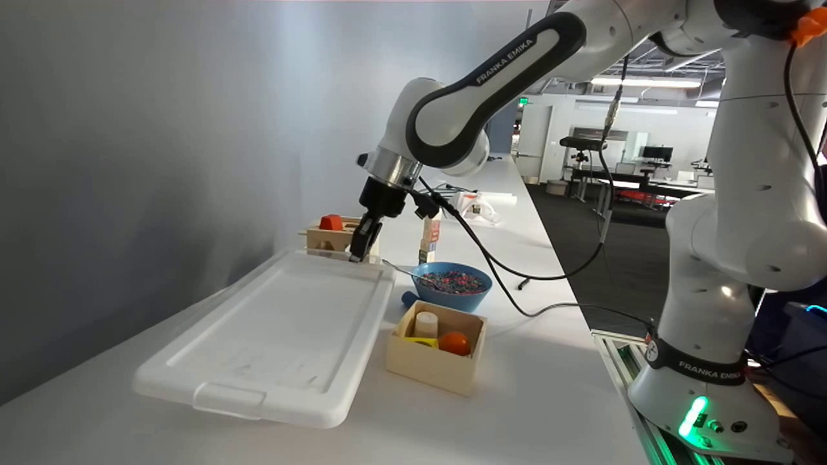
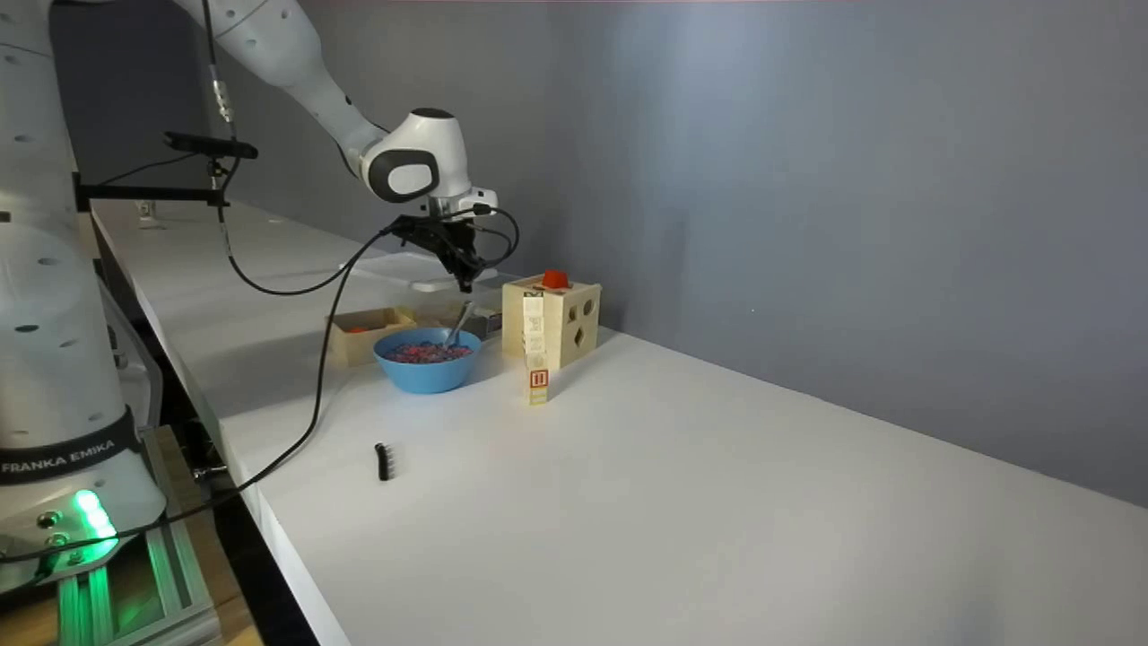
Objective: Remove the white lid from the clear container then place the objects in the wooden box into the container.
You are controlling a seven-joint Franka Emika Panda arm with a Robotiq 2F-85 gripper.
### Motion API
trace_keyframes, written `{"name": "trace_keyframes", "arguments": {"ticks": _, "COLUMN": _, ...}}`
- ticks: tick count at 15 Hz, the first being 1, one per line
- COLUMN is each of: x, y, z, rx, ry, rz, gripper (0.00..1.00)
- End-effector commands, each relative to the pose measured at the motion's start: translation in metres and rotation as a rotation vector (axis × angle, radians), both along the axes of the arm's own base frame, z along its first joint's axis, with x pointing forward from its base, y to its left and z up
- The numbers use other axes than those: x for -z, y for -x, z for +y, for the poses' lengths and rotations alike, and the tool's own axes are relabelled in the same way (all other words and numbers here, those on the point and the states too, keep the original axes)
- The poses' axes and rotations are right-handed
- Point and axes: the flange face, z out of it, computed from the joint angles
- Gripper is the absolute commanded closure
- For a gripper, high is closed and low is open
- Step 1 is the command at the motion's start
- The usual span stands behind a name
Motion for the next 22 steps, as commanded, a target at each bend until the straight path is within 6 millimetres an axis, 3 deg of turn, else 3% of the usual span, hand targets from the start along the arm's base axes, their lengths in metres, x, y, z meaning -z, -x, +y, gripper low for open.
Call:
{"name": "trace_keyframes", "arguments": {"ticks": 1, "x": 0.0, "y": 0.002, "z": 0.014, "rx": -0.074, "ry": -0.039, "rz": 0.011, "gripper": 1.0}}
{"name": "trace_keyframes", "arguments": {"ticks": 9, "x": 0.007, "y": 0.002, "z": 0.045, "rx": -0.218, "ry": -0.034, "rz": 0.02, "gripper": 1.0}}
{"name": "trace_keyframes", "arguments": {"ticks": 19, "x": 0.013, "y": -0.014, "z": 0.109, "rx": -0.312, "ry": -0.032, "rz": 0.012, "gripper": 1.0}}
{"name": "trace_keyframes", "arguments": {"ticks": 20, "x": 0.015, "y": -0.015, "z": 0.108, "rx": -0.3, "ry": -0.023, "rz": 0.033, "gripper": 0.82}}
{"name": "trace_keyframes", "arguments": {"ticks": 22, "x": 0.017, "y": -0.018, "z": 0.104, "rx": -0.267, "ry": -0.017, "rz": 0.04, "gripper": 0.67}}
